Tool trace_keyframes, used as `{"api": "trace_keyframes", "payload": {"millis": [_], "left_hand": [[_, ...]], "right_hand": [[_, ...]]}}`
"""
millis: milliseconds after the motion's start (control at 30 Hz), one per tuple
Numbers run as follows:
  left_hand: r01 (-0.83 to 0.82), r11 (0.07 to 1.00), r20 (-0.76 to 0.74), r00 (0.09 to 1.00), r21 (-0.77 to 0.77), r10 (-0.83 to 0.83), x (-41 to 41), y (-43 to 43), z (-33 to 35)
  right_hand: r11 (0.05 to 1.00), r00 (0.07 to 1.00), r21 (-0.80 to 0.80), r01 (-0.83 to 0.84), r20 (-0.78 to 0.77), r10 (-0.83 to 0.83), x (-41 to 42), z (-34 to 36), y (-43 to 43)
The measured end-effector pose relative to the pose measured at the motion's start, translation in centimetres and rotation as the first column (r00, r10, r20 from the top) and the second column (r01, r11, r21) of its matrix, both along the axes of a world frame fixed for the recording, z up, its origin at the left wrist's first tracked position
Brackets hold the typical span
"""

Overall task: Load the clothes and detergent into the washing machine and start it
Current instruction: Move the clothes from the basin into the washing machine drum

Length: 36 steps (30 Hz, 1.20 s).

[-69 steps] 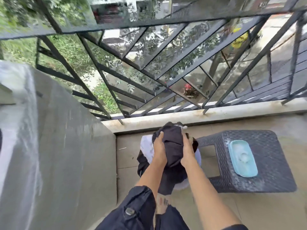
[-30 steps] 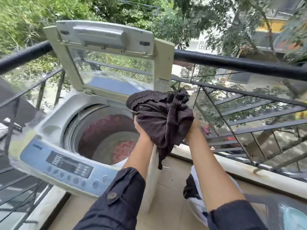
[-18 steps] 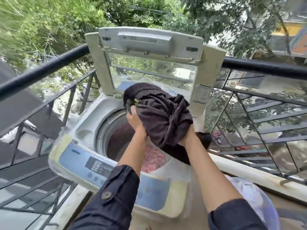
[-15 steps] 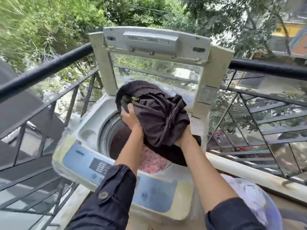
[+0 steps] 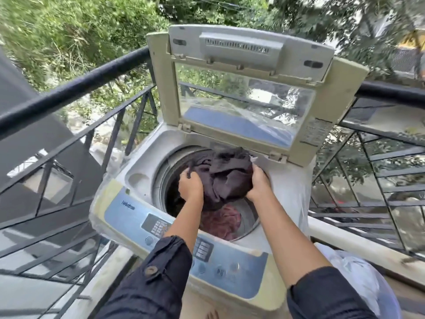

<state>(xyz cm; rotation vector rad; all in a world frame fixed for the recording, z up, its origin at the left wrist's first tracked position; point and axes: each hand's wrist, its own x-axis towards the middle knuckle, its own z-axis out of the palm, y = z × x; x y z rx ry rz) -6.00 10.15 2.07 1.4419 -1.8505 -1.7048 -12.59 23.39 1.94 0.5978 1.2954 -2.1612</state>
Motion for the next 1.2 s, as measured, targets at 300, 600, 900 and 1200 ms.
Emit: {"api": "trace_keyframes", "payload": {"millis": [300, 600, 900, 1200], "left_hand": [[0.040, 0.997, -0.065, 0.997, -0.071, -0.044, -1.7, 2.4, 1.0], [0.077, 0.993, -0.177, 0.980, -0.086, -0.091, -3.1, 8.7, 0.5], [0.102, 0.989, -0.281, 0.951, -0.103, -0.127, -3.8, 19.4, 0.6], [0.224, 0.964, -0.292, 0.921, -0.141, -0.257, -5.0, 31.8, -2.7]], "right_hand": [[0.973, 0.983, 0.153, -0.171, 0.099, 0.157, 1.1, -0.5, 1.9], [0.996, 0.999, 0.075, -0.049, 0.014, 0.048, 0.9, 0.5, 7.7], [0.991, 0.996, 0.114, 0.076, -0.049, -0.071, 0.3, 0.8, 17.6], [0.960, 0.999, 0.279, 0.029, -0.035, -0.020, -0.7, -1.7, 29.6]]}}
